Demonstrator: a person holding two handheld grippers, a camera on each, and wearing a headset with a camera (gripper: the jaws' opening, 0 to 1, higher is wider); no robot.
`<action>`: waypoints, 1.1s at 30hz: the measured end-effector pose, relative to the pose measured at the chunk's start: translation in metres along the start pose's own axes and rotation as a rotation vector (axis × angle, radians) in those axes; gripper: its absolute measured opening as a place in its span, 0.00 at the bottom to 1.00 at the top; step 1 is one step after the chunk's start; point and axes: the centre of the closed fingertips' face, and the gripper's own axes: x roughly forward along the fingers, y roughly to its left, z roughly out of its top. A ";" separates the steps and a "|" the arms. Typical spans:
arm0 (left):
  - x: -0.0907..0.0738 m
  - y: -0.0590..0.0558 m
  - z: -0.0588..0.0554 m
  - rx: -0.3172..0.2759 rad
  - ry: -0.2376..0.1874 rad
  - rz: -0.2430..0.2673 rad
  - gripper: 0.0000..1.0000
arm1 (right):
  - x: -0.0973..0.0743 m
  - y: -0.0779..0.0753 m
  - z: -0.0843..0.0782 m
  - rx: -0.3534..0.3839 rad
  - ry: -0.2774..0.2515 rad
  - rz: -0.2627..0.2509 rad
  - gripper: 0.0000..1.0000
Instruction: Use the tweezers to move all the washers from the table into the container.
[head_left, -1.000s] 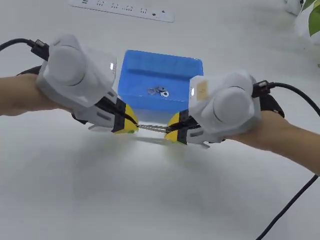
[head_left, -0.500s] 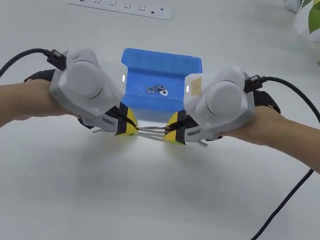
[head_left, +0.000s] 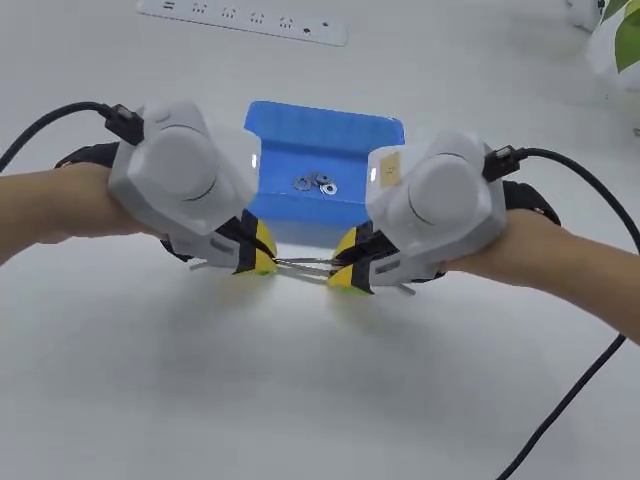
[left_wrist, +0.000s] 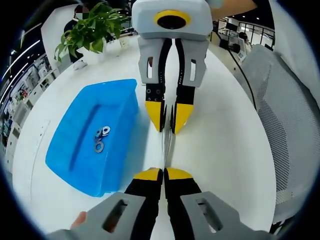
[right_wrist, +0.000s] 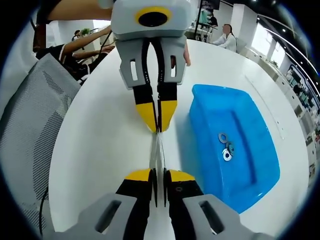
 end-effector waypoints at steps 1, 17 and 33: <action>0.000 0.000 0.000 0.001 0.002 0.001 0.06 | 0.000 0.000 0.000 0.006 0.001 -0.002 0.13; -0.016 0.003 -0.005 -0.058 0.025 0.051 0.19 | -0.014 -0.004 0.004 0.061 -0.046 -0.106 0.21; -0.115 0.003 0.026 -0.248 -0.282 0.364 0.69 | -0.112 0.000 -0.002 0.194 -0.263 -0.501 0.46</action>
